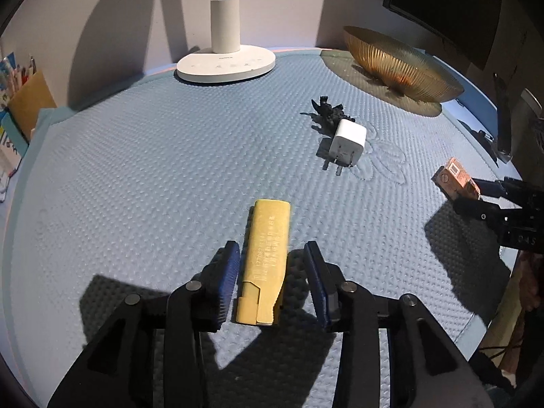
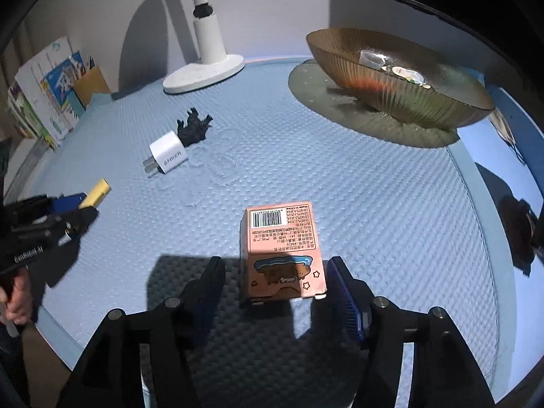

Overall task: Organize rigid objects
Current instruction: 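Carry yellow stick and pink box over the amber bowl and open both grippers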

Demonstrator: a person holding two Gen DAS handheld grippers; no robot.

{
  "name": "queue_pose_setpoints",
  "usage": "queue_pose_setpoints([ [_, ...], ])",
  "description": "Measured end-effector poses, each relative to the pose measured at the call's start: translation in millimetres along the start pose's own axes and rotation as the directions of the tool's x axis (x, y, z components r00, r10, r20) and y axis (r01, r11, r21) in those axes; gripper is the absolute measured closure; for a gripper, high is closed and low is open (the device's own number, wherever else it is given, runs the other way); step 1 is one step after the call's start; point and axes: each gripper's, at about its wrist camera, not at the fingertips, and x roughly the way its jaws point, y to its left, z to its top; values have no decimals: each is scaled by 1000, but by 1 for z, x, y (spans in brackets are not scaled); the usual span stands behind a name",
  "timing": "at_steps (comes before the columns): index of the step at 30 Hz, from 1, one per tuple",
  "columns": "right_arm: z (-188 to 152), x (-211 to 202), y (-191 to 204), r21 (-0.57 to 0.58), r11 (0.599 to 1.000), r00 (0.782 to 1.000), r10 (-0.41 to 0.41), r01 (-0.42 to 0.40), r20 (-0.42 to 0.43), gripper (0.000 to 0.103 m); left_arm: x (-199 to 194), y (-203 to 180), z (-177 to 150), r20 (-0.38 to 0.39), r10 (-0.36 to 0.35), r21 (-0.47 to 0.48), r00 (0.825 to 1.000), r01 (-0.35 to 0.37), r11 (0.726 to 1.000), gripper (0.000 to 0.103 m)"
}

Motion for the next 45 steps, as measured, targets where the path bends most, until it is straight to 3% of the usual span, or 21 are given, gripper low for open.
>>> queue_pose_setpoints([
  [4,-1,2,-2,39,999,1000,-6,6,2,42,2,-1,-2,18,22,-10,1000,-22,1000,66],
  [6,-1,4,1,51,998,1000,-27,27,8,48,2,-3,-3,27,21,-4,999,-21,1000,67],
  [8,0,5,8,34,997,997,-71,70,15,61,2,-5,-5,43,18,-4,999,-18,1000,80],
  [10,0,4,14,20,997,997,-76,76,23,63,-1,-7,-7,50,-4,-4,999,4,1000,82],
  [15,1,-5,19,90,993,996,78,-83,48,63,-13,-12,-3,99,-37,-11,994,38,999,82],
  [19,11,-31,19,79,994,992,63,-72,112,63,-30,-19,14,146,-63,4,987,63,998,82],
  [22,22,-55,6,97,994,985,33,-50,172,63,-45,-32,41,193,-98,44,976,91,995,82],
  [26,54,-90,-34,154,987,966,-80,42,246,63,-59,-59,85,251,-122,113,960,96,989,82],
  [31,102,-120,-92,293,949,935,-206,118,289,63,-65,-102,167,322,-171,171,931,121,978,82],
  [35,144,-130,-129,366,917,913,-278,160,298,63,-47,-124,228,307,-252,137,918,220,966,82],
  [37,158,-125,-142,387,903,909,-310,189,278,63,-28,-136,249,286,-265,128,921,238,963,82],
  [40,175,-101,-164,413,885,920,-326,217,216,63,5,-151,264,241,-275,119,931,253,960,82],
  [45,178,-53,-192,435,861,937,-335,264,94,63,53,-164,265,164,-290,110,943,275,955,82],
])
